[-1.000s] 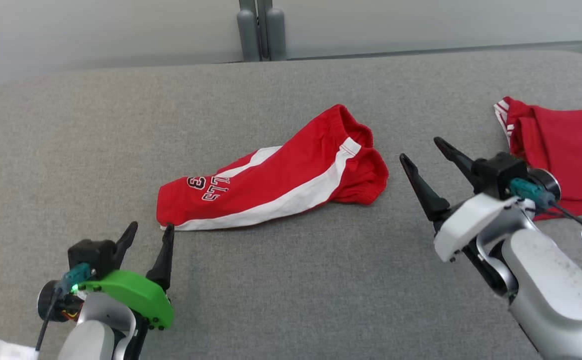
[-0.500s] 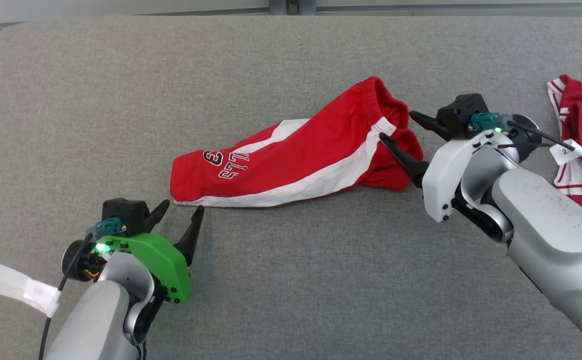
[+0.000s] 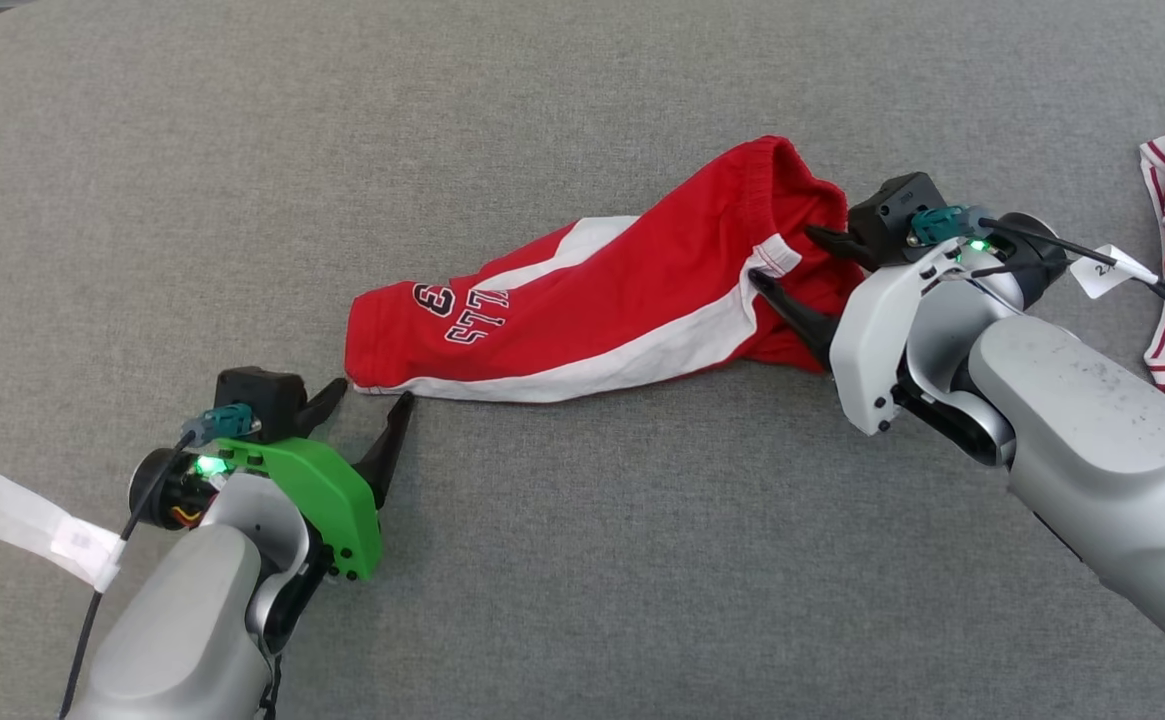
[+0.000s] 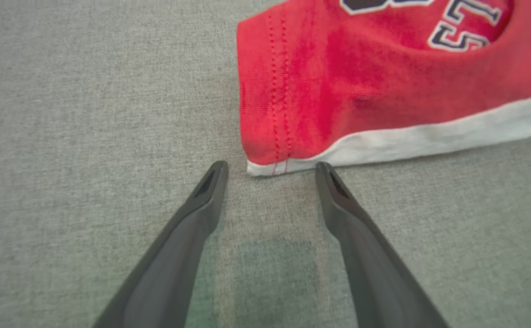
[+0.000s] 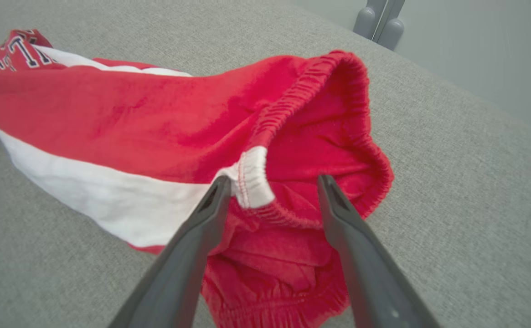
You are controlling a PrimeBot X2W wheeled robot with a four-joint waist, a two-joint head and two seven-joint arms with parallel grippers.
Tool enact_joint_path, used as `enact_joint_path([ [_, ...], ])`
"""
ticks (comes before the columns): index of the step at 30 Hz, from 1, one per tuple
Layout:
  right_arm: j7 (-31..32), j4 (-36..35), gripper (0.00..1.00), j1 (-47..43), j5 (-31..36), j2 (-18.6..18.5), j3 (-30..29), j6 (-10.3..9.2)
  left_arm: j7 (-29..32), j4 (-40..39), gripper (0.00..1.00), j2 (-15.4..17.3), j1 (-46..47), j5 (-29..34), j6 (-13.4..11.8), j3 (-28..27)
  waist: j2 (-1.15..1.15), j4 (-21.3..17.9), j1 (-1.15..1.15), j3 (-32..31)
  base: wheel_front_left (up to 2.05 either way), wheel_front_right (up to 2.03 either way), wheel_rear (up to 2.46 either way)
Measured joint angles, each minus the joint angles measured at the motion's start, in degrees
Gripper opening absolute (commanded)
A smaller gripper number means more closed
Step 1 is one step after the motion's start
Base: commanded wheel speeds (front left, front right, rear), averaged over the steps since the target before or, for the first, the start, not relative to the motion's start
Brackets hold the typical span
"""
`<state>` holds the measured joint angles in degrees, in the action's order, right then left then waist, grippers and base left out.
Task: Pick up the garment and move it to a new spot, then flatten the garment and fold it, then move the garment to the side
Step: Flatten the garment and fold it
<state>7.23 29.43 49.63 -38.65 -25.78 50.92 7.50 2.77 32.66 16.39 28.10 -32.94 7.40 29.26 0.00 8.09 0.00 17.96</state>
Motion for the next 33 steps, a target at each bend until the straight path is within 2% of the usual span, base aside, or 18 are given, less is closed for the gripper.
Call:
enact_joint_path([
  [2, -0.5, 0.2, 0.68, 0.4, -0.4, -0.1, 0.8, 0.0, -1.2, 0.9, 1.0, 0.3, 0.9, -0.4, 0.0, 0.5, 0.0, -0.2, 0.0, 0.1, 0.0, 0.0, 0.0],
  [3, -0.8, 0.3, 0.5, 0.5, -0.6, -0.1, 1.2, 0.0, -1.5, 1.4, 1.0, 0.4, 1.2, -0.7, 0.0, 0.8, 0.0, -0.3, 0.0, 0.0, 0.0, 0.0, 0.0],
  [4, -1.1, 0.4, 0.44, 0.6, -0.8, -0.2, 1.7, 0.0, -1.9, 1.8, 0.87, 0.4, 1.4, -1.2, 0.0, 1.3, 0.0, -0.3, 0.0, 0.0, 0.0, 0.0, 0.0],
  [5, -1.4, 0.3, 0.36, 0.7, -1.2, -0.2, 2.1, 0.0, -2.2, 2.0, 0.39, 0.4, 1.4, -1.7, 0.0, 1.7, 0.0, -0.4, 0.0, -0.1, 0.0, 0.0, 0.0],
  [6, -1.8, 0.3, 0.27, 0.7, -1.8, -0.2, 2.6, 0.0, -2.4, 2.4, 0.09, 0.4, 1.5, -2.0, 0.0, 2.2, 0.0, -0.4, 0.0, -0.1, 0.0, 0.0, 0.0],
  [7, -2.2, 0.4, 0.04, 0.8, -2.2, -0.2, 3.0, 0.0, -2.5, 2.8, 0.0, 0.5, 1.7, -2.4, 0.0, 2.6, 0.0, -0.5, 0.0, -0.3, 0.0, 0.0, 0.0],
  [8, -2.4, 0.5, 0.0, 0.9, -2.5, -0.2, 3.2, 0.0, -2.7, 3.0, 0.0, 0.6, 1.9, -2.6, 0.0, 2.9, 0.0, -0.5, 0.0, -0.4, 0.0, 0.0, 0.0],
  [18, -10.9, 0.0, 0.0, -1.6, -8.4, -1.0, 4.0, 0.0, -6.7, 2.2, 0.0, 2.6, -0.3, -4.4, 0.0, 3.5, 0.0, -0.9, 0.0, -3.9, 0.0, 0.0, 0.0],
  [27, -18.6, -2.0, 0.0, -5.0, -15.0, -2.5, 0.9, 0.0, -7.2, -9.3, 0.0, 6.2, -1.5, -7.0, -0.5, 0.3, 0.0, -1.8, 0.0, -8.4, 0.0, 0.0, 0.0],
  [33, -20.5, -4.1, 0.0, -1.8, -18.3, -2.5, -2.1, 0.0, -4.6, -14.3, 0.0, 7.6, 5.7, -6.5, -1.4, -1.0, 0.0, -2.7, 0.0, -7.4, 0.0, 0.0, 0.0],
])
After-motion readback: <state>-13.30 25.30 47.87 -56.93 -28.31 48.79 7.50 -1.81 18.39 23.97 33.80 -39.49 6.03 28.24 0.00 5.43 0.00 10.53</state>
